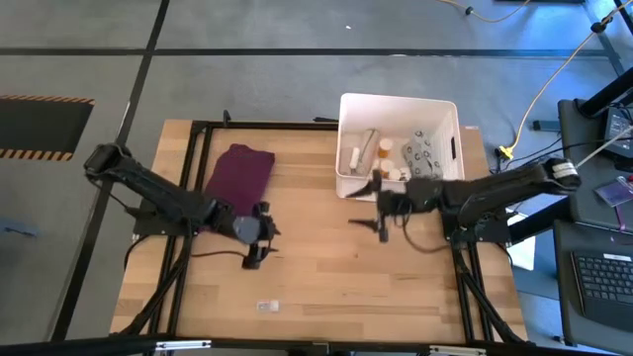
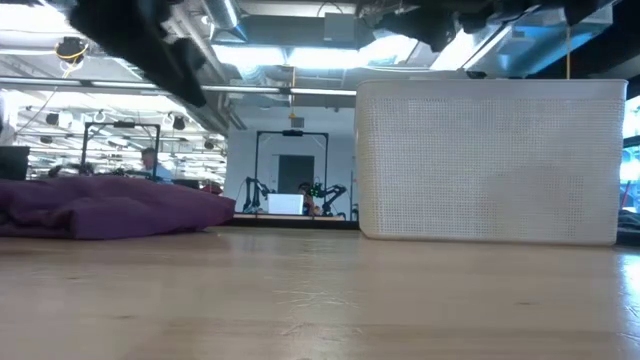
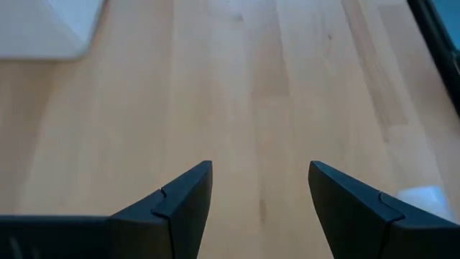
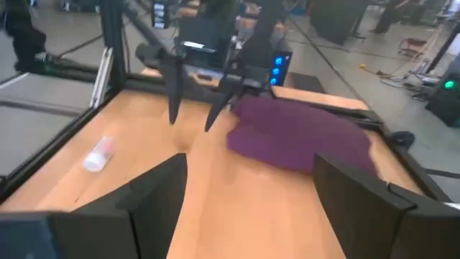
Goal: Pick & place medical supplies in basket/bin
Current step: Put the transparent pill bottle into the white bin
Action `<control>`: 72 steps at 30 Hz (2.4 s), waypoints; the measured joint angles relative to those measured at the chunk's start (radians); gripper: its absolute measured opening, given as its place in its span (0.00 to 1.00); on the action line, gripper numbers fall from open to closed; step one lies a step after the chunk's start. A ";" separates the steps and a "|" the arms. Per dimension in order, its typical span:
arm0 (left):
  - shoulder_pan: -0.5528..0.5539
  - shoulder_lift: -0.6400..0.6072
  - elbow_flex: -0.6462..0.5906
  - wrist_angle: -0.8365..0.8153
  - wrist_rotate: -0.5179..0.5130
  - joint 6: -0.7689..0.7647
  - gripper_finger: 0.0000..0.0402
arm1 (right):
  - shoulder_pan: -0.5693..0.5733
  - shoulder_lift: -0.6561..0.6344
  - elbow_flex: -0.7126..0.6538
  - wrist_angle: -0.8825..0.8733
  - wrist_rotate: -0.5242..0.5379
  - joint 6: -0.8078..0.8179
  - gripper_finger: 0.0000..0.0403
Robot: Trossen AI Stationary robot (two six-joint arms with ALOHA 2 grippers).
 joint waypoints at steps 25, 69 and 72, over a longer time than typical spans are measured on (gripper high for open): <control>-0.476 0.268 -0.023 0.012 0.024 -0.776 0.19 | 0.268 0.802 0.223 0.584 0.076 0.104 0.75; -0.356 0.480 -0.023 0.408 -0.036 -0.683 0.00 | 0.344 1.169 0.564 0.332 0.247 0.370 0.75; -0.356 0.480 -0.023 0.408 -0.071 -0.682 0.01 | 0.344 1.169 0.564 0.332 0.247 0.350 0.75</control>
